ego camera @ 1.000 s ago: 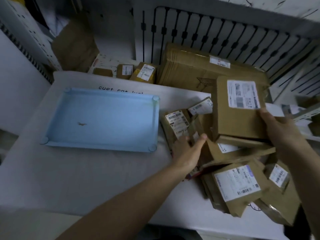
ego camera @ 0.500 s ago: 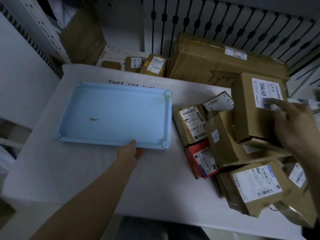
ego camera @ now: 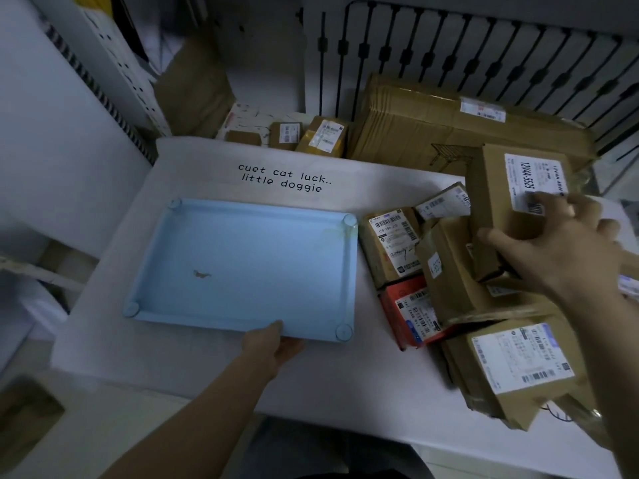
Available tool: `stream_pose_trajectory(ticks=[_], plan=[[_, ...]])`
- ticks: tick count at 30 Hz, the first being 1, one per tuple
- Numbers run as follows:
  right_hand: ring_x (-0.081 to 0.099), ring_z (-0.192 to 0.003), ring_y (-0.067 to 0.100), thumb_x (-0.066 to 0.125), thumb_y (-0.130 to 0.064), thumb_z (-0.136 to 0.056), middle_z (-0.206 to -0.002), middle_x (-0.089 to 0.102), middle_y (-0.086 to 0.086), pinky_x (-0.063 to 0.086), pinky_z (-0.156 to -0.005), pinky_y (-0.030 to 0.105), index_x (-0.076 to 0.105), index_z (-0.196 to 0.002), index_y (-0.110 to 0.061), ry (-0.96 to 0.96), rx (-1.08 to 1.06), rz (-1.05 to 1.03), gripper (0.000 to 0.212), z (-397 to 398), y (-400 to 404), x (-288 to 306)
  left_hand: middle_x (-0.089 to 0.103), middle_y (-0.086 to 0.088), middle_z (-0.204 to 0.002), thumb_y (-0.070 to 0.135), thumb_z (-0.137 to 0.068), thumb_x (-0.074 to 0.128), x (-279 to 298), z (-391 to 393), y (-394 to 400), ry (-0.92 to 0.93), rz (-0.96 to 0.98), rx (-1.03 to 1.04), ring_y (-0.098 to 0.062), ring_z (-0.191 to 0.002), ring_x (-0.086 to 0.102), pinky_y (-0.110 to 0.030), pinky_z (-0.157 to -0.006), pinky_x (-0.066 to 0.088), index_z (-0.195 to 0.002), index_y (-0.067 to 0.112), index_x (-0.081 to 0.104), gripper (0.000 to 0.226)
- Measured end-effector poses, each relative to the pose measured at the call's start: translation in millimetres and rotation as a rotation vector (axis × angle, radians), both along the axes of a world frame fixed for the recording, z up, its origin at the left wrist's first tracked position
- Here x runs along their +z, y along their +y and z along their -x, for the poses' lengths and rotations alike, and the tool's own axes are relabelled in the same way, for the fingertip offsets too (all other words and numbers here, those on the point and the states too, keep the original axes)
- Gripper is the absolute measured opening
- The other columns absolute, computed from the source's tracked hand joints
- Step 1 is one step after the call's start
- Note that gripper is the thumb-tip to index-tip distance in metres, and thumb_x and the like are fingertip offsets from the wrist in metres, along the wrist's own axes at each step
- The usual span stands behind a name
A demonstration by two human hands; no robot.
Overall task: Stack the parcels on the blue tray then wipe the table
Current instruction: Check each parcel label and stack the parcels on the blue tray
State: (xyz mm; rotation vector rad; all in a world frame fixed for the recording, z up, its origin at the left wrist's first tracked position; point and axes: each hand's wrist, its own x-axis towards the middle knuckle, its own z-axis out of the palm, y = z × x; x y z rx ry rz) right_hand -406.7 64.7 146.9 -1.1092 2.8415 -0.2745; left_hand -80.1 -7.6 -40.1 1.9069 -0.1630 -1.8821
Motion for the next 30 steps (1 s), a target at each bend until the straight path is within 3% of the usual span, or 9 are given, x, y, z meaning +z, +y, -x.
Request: stream_pose_trajectory(ticks=[5,9,11,15,18,22,24,26,30], plan=[[0.034,-0.129,0.049,0.053,-0.073,-0.06,-0.145,0.037,0.02,0.035,-0.104,0.062,0.044,-0.143,-0.027,-0.041,0.046,0.051,0.095,-4,4,4,0.052,-0.016,-0.069,0.034,-0.097,0.061,14,-10,14,-0.018,-0.091,-0.259,-0.028,-0.061,0.054,-0.036,-0.05,0.055,-0.08,0.002,0.052,0.037],[0.036,-0.128,0.048,0.053,-0.073,-0.059,-0.147,0.037,0.018,0.035,-0.104,0.06,0.044,-0.144,-0.026,-0.045,0.143,0.088,0.097,-21,3,17,0.071,-0.013,-0.07,0.048,-0.093,0.06,51,-14,14,-0.073,-0.025,-0.669,-0.026,-0.06,0.069,-0.031,-0.056,0.056,-0.086,0.003,0.064,0.045],[0.037,-0.127,0.046,0.054,-0.071,-0.057,-0.147,0.039,0.016,0.035,-0.103,0.057,0.047,-0.143,-0.026,-0.028,0.23,0.156,0.097,-42,-3,24,0.075,-0.014,-0.077,0.05,-0.091,0.06,73,-3,1,-0.046,0.164,-0.644,-0.027,-0.066,0.072,-0.033,-0.06,0.056,-0.089,0.004,0.067,0.046],[0.042,-0.126,0.04,0.051,-0.071,-0.054,-0.148,0.041,0.013,0.037,-0.102,0.049,0.051,-0.141,-0.022,-0.033,0.47,0.262,0.099,-102,-24,28,0.075,-0.014,-0.104,0.064,-0.073,0.054,125,36,-31,0.298,0.449,-0.425,-0.028,-0.091,0.074,-0.045,-0.083,0.058,-0.114,0.009,0.062,0.07],[0.04,-0.127,0.036,0.045,-0.076,-0.055,-0.151,0.039,0.009,0.038,-0.103,0.049,0.05,-0.142,-0.021,-0.083,0.577,0.279,0.103,-140,-39,15,0.071,-0.013,-0.111,0.068,-0.078,0.047,149,45,-49,0.48,0.555,-0.322,-0.023,-0.094,0.071,-0.043,-0.082,0.059,-0.125,0.01,0.061,0.077],[0.031,-0.135,0.028,0.051,-0.073,-0.058,-0.157,0.027,0.003,0.031,-0.109,0.042,0.039,-0.148,-0.025,-0.187,0.679,0.251,0.102,-158,-52,-35,0.07,-0.008,-0.124,0.04,-0.092,0.061,130,37,-60,0.384,0.702,-0.364,-0.025,-0.116,0.066,-0.049,-0.1,0.051,-0.131,0.015,0.062,0.046],[0.025,-0.141,0.022,0.061,-0.073,-0.065,-0.158,0.022,-0.001,0.027,-0.114,0.038,0.03,-0.151,-0.027,-0.324,0.682,0.279,0.103,-156,-55,-63,0.073,-0.008,-0.118,0.023,-0.088,0.069,109,30,-66,0.283,0.692,-0.337,-0.027,-0.114,0.067,-0.049,-0.098,0.053,-0.127,0.011,0.064,0.041],[0.028,-0.141,0.012,0.07,-0.065,-0.075,-0.152,0.029,-0.008,0.028,-0.115,0.03,0.025,-0.154,-0.027,-0.538,0.593,0.337,0.099,-153,-56,-83,0.074,-0.007,-0.117,0.022,-0.084,0.071,88,19,-72,0.255,0.685,-0.331,-0.026,-0.114,0.067,-0.043,-0.091,0.055,-0.126,0.011,0.064,0.044],[0.06,-0.101,-0.004,0.075,-0.045,-0.081,-0.11,0.059,-0.025,0.052,-0.088,0.018,0.043,-0.145,-0.023,-0.884,0.397,0.356,0.074,-145,-55,-119,0.072,-0.006,-0.12,0.027,-0.078,0.072,55,3,-78,0.269,0.71,-0.363,-0.027,-0.117,0.065,-0.042,-0.095,0.054,-0.127,0.013,0.065,0.052]])
